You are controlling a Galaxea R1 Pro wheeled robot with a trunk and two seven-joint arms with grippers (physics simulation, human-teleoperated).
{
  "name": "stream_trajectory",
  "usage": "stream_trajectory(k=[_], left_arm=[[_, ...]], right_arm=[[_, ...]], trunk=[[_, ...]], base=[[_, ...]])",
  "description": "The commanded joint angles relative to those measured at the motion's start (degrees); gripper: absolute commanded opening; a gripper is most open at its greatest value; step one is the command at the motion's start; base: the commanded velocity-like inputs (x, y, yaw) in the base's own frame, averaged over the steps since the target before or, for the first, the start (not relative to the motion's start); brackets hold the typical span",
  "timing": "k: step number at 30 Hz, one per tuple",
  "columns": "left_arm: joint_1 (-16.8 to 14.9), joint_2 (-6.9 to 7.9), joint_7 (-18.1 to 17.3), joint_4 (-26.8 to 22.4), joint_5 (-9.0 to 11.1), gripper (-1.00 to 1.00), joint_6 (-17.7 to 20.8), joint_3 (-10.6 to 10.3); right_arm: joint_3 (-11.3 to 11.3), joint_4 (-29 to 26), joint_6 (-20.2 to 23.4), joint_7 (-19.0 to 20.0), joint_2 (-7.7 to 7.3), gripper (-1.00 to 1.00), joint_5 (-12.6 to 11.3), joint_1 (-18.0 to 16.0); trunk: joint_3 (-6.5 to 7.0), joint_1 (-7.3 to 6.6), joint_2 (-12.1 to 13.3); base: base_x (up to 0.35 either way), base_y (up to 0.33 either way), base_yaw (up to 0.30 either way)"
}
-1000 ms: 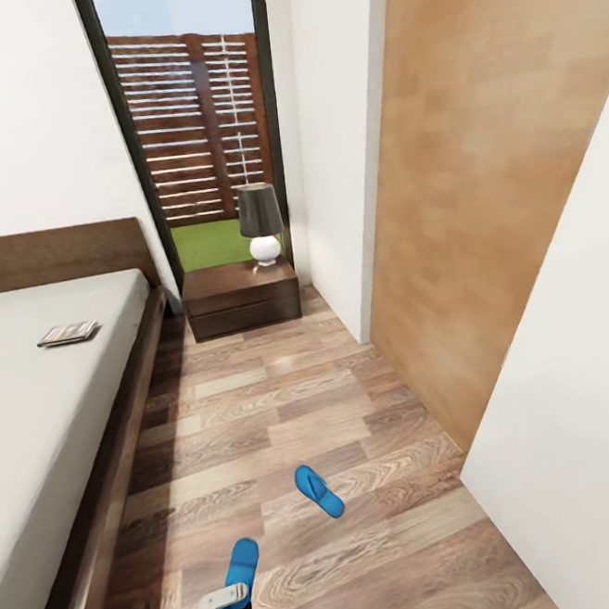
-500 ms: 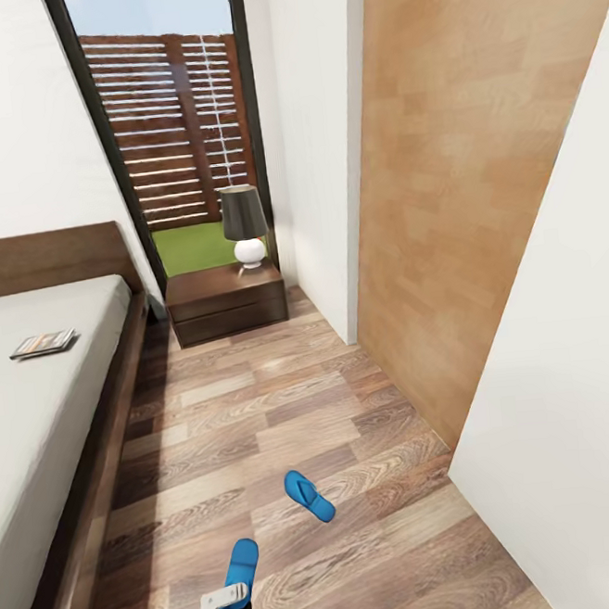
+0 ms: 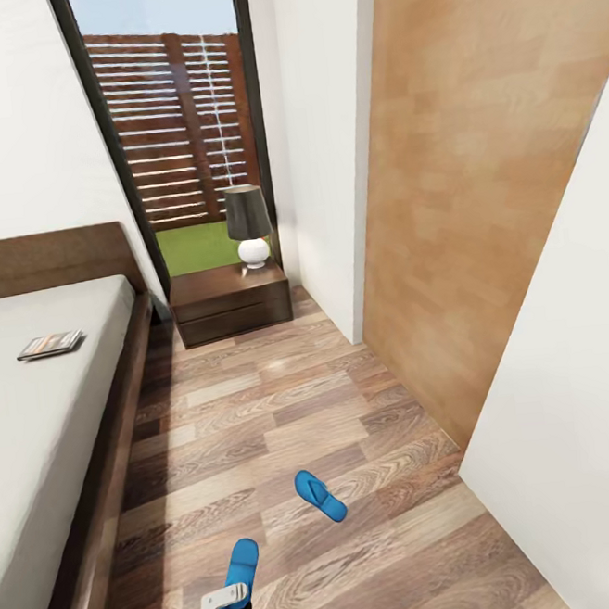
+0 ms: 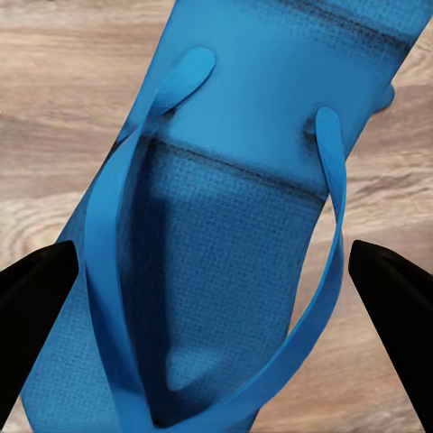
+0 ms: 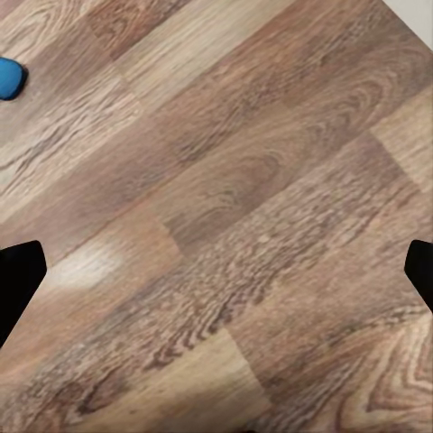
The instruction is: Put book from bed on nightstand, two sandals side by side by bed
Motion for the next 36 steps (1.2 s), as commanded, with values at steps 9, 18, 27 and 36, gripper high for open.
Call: stream_trajectory(k=[9,18,27,36], left_arm=[[-0.04,0.02,-0.05,0.08,0.57,-1.00,-0.25,-0.47],[-0.04,0.02,-0.05,0.08,0.57,-1.00,-0.25,-0.47],[-0.04,0.02,-0.05,0.08,0.57,-1.00,-0.25,-0.47],[-0.04,0.02,-0.05,0.08,0.57,-1.00,-0.25,-0.47]], right_arm=[[-0.10,0.01,0.04,0.32,0.01,1.00,-0.44,-0.01],[-0.10,0.01,0.06,0.32,0.01,1.00,-0.44,-0.01],[-0.10,0.01,0.06,0.32,0.01,1.00,-0.44,-0.01],[-0.10,0.01,0.04,0.32,0.01,1.00,-0.44,-0.01]], trunk=[[-0.07,-0.01,-0.02],[-0.28,-0.01,-0.02],[-0.29,-0.01,-0.02],[-0.29,-0.01,-0.02]], base=[[0.000,0.004,0.094],[0.000,0.000,0.161],[0.028,-0.017,0.009],[0.170,-0.149,0.000]])
